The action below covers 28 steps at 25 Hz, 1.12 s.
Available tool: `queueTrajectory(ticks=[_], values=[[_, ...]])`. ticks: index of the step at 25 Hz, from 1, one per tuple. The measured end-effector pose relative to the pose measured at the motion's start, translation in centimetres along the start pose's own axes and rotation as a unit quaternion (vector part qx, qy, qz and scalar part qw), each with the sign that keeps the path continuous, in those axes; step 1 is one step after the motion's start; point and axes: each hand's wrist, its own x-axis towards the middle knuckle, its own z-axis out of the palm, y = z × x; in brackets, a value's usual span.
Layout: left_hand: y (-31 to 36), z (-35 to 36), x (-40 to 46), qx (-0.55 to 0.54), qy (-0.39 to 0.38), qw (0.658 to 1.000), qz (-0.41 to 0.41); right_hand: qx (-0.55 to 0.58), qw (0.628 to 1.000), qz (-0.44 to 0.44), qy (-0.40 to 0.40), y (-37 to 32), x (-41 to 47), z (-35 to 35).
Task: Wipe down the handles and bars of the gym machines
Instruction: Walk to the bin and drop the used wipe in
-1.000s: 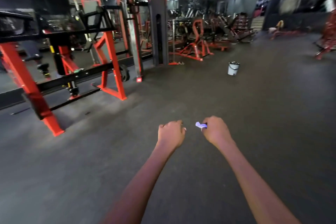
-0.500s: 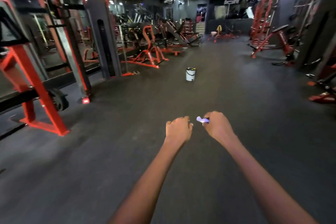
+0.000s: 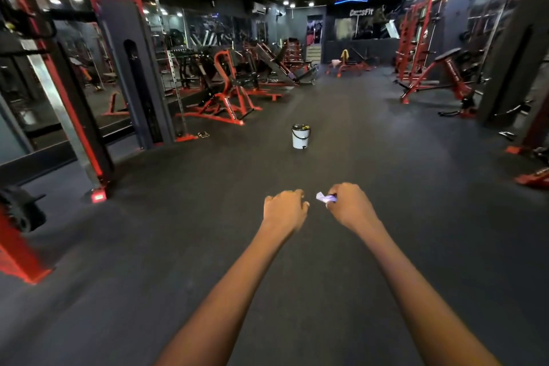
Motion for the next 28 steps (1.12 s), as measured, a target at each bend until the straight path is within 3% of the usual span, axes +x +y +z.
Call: queueTrajectory(ticks=[11, 17, 22, 28], values=[[-4.3, 3.8, 40.8, -0.012, 0.020, 1.000, 0.008, 0.011, 1.000, -0.003, 0.008, 4.8, 40.1, 8.0], [-5.1, 4.9, 64.3, -0.013, 0.013, 1.000, 0.025, 0.018, 0.999, 0.046, -0.003, 8.7, 62.5, 10.5], [-4.2, 8.9, 81.8, 0.002, 0.007, 0.999, 0.039, 0.028, 0.996, 0.081, 0.002, 15.3, 78.6, 13.7], [-1.7, 13.1, 102.8, 0.006, 0.055, 0.998, 0.031, 0.029, 0.998, 0.058, -0.010, 23.1, 98.9, 16.3]])
